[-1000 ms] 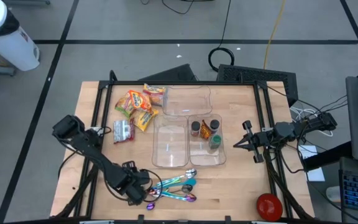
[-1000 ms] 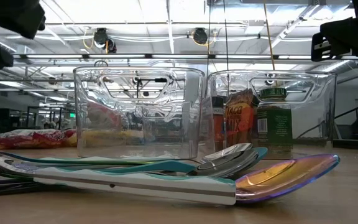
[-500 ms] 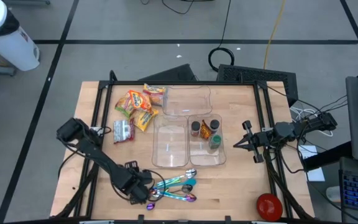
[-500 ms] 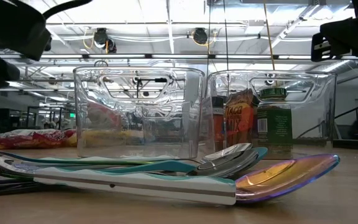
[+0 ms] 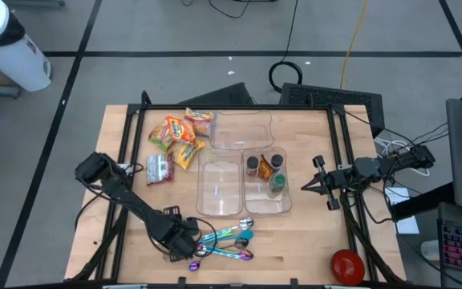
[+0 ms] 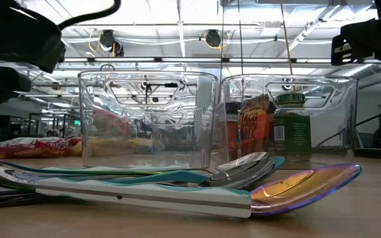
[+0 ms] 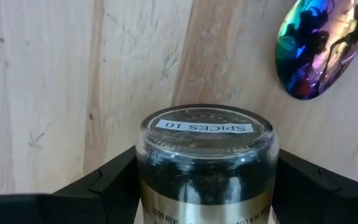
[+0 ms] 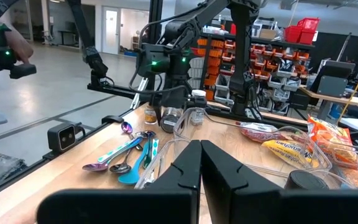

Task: Pick & Place Food Item
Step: Put the gold seasoning bottle into the bottom right transparent bin

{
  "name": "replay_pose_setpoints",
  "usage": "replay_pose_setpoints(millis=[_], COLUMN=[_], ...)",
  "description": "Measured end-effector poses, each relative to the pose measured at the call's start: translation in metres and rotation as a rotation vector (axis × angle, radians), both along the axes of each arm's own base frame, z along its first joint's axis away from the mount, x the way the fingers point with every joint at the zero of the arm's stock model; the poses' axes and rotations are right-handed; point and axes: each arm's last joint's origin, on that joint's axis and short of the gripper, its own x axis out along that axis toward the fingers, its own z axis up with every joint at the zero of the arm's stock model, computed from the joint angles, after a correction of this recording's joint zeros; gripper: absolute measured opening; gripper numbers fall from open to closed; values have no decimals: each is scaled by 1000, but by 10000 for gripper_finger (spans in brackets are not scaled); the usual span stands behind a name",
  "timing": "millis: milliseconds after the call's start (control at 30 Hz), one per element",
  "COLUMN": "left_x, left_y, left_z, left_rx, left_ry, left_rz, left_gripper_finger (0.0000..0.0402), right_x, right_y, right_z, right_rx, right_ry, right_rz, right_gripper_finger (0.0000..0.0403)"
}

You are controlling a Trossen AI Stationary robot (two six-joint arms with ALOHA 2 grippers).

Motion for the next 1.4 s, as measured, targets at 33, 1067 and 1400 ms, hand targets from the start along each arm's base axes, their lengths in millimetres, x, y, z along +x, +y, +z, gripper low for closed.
replay_pose_setpoints(millis=[33,1067,1400], left_x=[1,58,147], left_y=[1,48,81], left_z=[0,189,153], left_rx=[-11,428,424], left_ry=[9,-1285,-1604], left_rz=[6,-124,-341], left_gripper_finger=[281,281,281], right_x=[0,3,14], right_y=[0,1,4], right_z=[0,5,17], right_rx=[0,171,307], right_ry=[0,-84,-229], right_rz=[0,16,-4], right_gripper_finger=[4,4,4])
